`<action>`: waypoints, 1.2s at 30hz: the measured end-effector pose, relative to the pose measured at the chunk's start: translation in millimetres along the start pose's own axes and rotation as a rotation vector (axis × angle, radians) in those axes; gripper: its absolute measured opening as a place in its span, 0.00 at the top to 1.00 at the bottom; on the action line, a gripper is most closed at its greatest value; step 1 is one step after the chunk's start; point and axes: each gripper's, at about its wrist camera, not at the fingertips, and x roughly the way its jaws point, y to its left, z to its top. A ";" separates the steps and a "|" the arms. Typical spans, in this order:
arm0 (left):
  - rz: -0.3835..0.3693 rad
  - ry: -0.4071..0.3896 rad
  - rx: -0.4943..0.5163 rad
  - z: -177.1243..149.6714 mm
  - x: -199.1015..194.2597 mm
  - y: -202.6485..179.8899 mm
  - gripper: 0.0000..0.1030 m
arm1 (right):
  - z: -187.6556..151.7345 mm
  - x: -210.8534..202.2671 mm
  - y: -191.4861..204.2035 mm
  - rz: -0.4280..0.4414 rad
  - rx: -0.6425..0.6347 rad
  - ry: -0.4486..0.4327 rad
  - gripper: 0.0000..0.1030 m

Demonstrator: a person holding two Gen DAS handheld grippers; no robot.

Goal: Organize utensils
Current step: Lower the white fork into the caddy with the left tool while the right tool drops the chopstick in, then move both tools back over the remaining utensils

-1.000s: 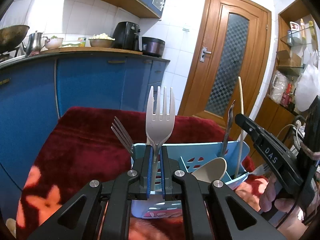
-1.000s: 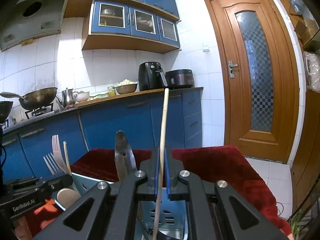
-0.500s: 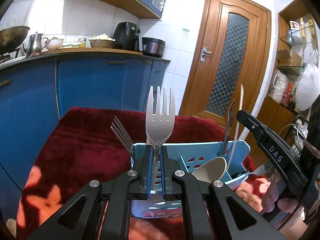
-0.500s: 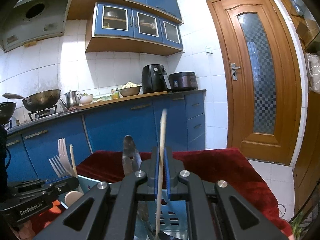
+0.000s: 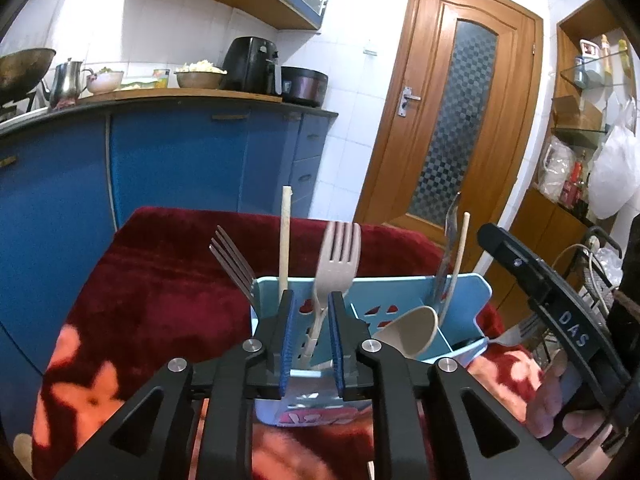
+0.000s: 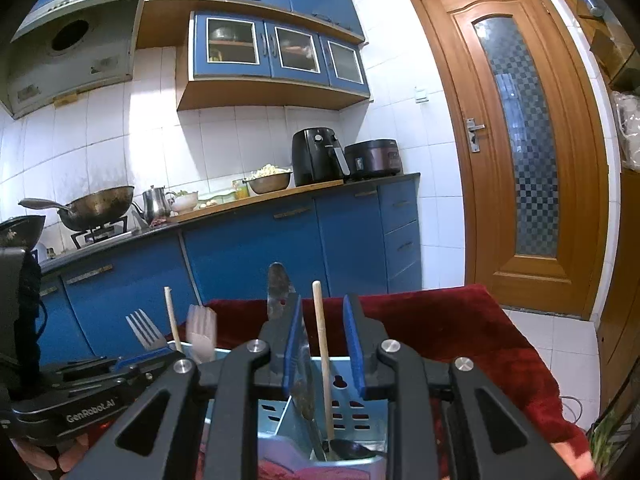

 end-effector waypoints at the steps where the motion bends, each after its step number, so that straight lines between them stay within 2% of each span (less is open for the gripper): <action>1: -0.003 0.005 0.001 0.4 -1.2 -0.6 0.82 | 0.9 -2.4 -0.8 0.003 0.003 0.001 0.77; 7: -0.016 0.017 0.010 -1.5 -16.2 -2.8 0.81 | 6.0 -28.3 -1.1 -0.004 0.013 0.003 0.76; 14: 0.002 0.068 0.036 -8.8 -40.8 -8.1 0.81 | 4.6 -59.7 5.8 -0.010 0.007 0.065 0.76; 26: -0.025 0.205 0.070 -40.7 -64.2 -22.1 0.81 | -25.6 -101.4 20.1 -0.035 -0.012 0.200 0.76; 36: -0.029 0.308 0.097 -70.9 -62.8 -33.3 0.81 | -58.4 -117.2 15.1 -0.073 0.004 0.318 0.76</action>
